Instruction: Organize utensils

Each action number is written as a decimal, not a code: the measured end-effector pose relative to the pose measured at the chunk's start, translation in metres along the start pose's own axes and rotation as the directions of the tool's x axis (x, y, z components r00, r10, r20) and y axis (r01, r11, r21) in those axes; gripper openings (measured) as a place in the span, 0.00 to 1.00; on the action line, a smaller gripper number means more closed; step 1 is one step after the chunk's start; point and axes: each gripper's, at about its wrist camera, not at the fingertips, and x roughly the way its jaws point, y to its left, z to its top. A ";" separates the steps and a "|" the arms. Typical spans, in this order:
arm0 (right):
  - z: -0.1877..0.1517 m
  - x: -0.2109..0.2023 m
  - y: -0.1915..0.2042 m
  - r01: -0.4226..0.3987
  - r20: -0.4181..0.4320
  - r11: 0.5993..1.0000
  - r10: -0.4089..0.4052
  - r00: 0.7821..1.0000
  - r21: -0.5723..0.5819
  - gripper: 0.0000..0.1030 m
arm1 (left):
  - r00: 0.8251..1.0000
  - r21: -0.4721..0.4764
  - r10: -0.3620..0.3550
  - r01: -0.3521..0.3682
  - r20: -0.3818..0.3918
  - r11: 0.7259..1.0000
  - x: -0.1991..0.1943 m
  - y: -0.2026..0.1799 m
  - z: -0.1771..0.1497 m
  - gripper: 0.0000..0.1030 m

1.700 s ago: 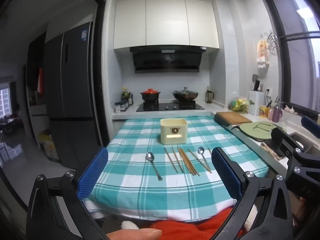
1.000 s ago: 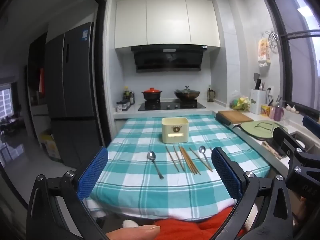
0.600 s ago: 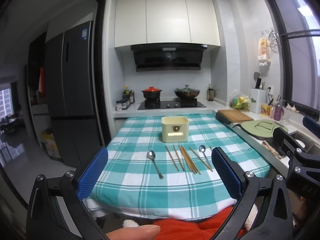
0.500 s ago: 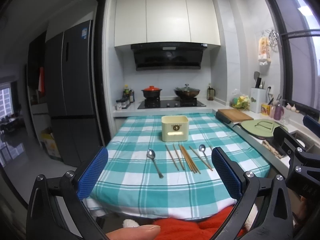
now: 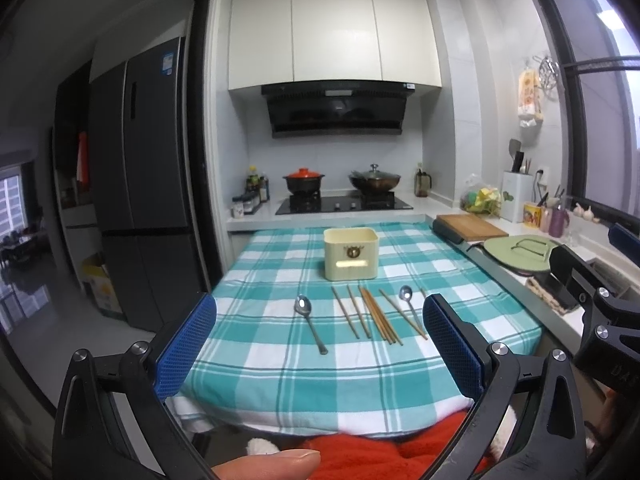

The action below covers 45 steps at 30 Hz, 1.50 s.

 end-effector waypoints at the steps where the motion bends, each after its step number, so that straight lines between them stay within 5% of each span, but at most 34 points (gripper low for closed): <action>1: 0.001 0.000 0.000 0.001 0.000 1.000 -0.001 1.000 0.001 1.00 | 1.000 0.003 0.000 0.000 0.000 1.000 0.000 0.000 0.000 1.00; 45: -0.004 0.004 -0.001 0.001 -0.020 1.000 -0.001 1.000 0.018 1.00 | 0.999 0.021 -0.010 0.011 -0.041 1.000 0.017 -0.003 0.003 1.00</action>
